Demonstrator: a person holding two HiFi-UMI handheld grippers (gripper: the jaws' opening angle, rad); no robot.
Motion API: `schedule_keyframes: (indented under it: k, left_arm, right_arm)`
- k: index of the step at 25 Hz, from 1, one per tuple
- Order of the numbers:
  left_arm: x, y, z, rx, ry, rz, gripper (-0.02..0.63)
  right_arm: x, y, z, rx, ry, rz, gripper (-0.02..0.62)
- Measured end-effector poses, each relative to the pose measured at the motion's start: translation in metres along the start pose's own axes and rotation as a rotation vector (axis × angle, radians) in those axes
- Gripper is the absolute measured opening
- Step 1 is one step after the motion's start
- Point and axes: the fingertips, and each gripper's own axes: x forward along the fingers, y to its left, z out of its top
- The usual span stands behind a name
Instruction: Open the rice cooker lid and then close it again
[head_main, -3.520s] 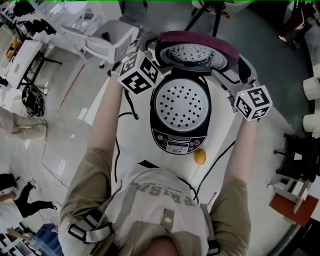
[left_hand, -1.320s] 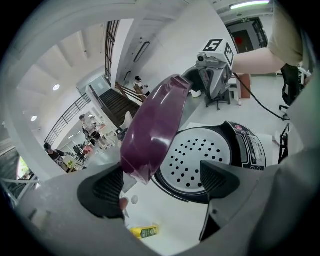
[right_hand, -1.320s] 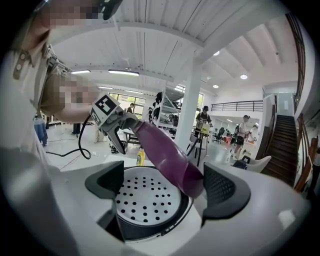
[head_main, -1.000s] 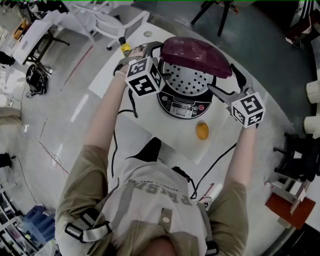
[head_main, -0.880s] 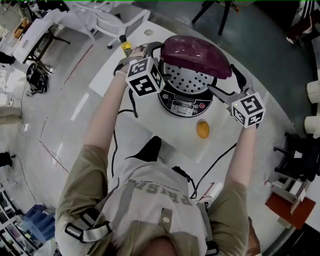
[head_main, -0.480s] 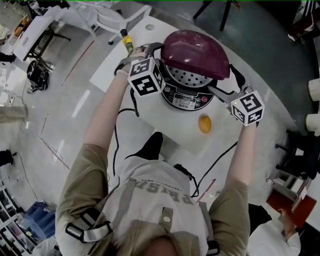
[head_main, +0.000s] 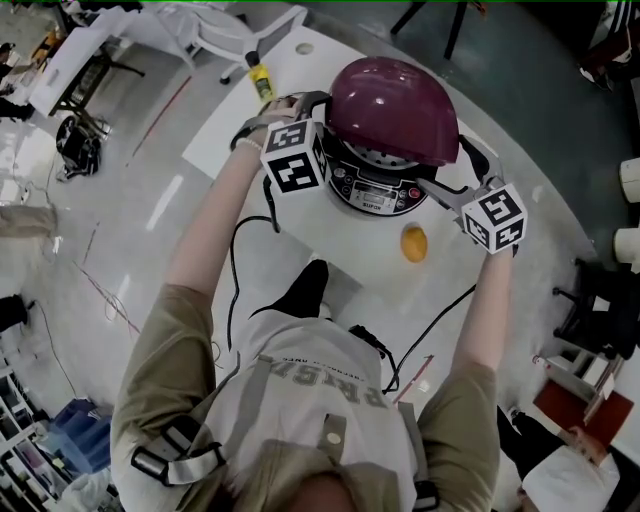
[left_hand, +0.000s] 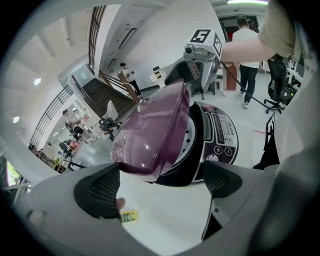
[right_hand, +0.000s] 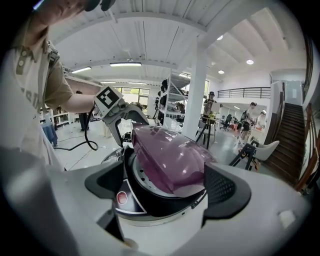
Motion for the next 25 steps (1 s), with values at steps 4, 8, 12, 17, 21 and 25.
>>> schedule_keyframes:
  k: [4, 8, 12, 17, 21, 25]
  left_arm:
    - [0.001, -0.005, -0.004, 0.007, 0.016, -0.023, 0.537]
    - [0.001, -0.008, -0.004, 0.006, 0.021, -0.037, 0.535]
    - [0.002, -0.010, -0.007, 0.002, 0.023, -0.047, 0.535]
    - [0.003, -0.011, -0.008, -0.010, 0.030, -0.061, 0.529]
    - [0.005, -0.015, -0.010, -0.012, 0.040, -0.089, 0.528]
    - [0.007, -0.020, -0.013, -0.022, 0.045, -0.133, 0.528]
  right_arm:
    - [0.001, 0.004, -0.004, 0.019, 0.013, 0.028, 0.480]
    - [0.000, 0.006, -0.005, 0.027, 0.012, 0.036, 0.482]
    - [0.002, 0.008, -0.008, 0.022, 0.017, 0.041, 0.482]
    - [0.002, 0.009, -0.011, 0.028, 0.023, 0.054, 0.482]
    - [0.003, 0.010, -0.015, 0.030, 0.029, 0.060, 0.482]
    - [0.005, 0.013, -0.022, 0.018, 0.064, 0.075, 0.482]
